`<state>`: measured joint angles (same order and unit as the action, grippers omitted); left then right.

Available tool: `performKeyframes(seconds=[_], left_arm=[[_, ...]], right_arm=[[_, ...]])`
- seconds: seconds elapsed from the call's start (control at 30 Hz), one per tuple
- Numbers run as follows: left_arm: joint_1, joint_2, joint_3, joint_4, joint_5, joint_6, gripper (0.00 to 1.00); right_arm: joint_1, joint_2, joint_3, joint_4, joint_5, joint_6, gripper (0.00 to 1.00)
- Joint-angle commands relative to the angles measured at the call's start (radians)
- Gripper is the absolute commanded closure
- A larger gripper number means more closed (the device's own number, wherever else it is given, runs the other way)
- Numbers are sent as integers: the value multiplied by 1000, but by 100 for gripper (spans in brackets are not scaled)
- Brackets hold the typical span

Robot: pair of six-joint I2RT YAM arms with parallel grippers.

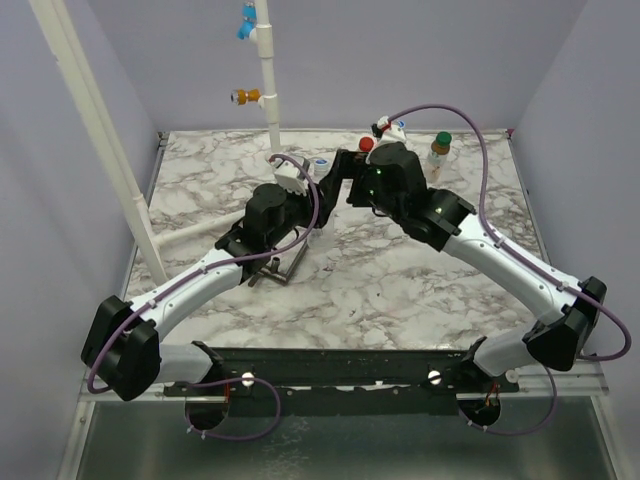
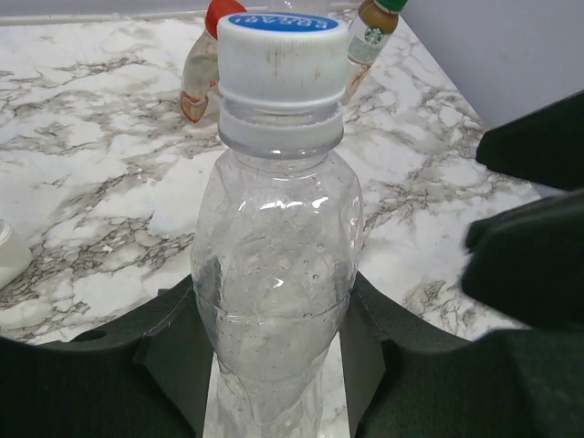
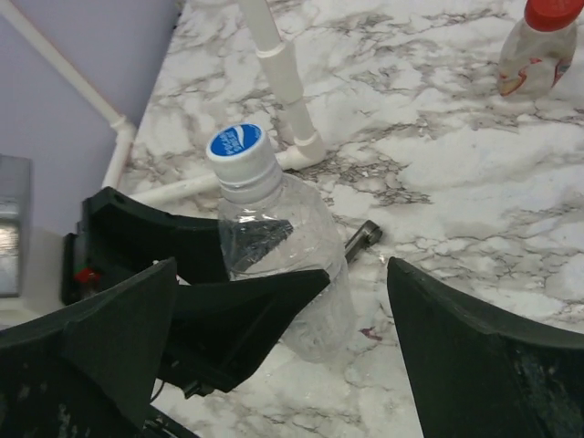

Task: Screw on the bottle caps
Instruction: Screw the bottle cap onto the plastic bottle.

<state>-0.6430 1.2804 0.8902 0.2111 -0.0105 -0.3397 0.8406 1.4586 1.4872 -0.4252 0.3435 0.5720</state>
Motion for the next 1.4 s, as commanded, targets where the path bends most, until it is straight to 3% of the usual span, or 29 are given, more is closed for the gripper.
performKeyframes(seconds=[0.0, 0.2, 0.33, 0.47, 0.6, 0.87, 1.1, 1.37], left_arm=[[-8, 1, 8, -32, 22, 8, 100], [2, -39, -43, -7, 181, 19, 100], [12, -84, -83, 58, 358, 15, 100], [22, -106, -108, 141, 566, -31, 100], [23, -104, -121, 235, 723, -101, 100], [23, -91, -130, 341, 853, -202, 100], [25, -73, -128, 389, 886, -247, 100], [24, -60, -134, 402, 898, -264, 100]], right_arm=[[-68, -93, 15, -2, -165, -39, 0], [-219, -179, -72, 82, -462, -108, 0], [-330, -225, -160, 175, -745, -143, 0], [-399, -247, -258, 320, -1063, -132, 1], [-413, -240, -335, 520, -1229, -50, 4], [-413, -221, -452, 861, -1321, 163, 8], [-413, -215, -498, 972, -1334, 244, 23], [-413, -230, -507, 984, -1305, 253, 29]])
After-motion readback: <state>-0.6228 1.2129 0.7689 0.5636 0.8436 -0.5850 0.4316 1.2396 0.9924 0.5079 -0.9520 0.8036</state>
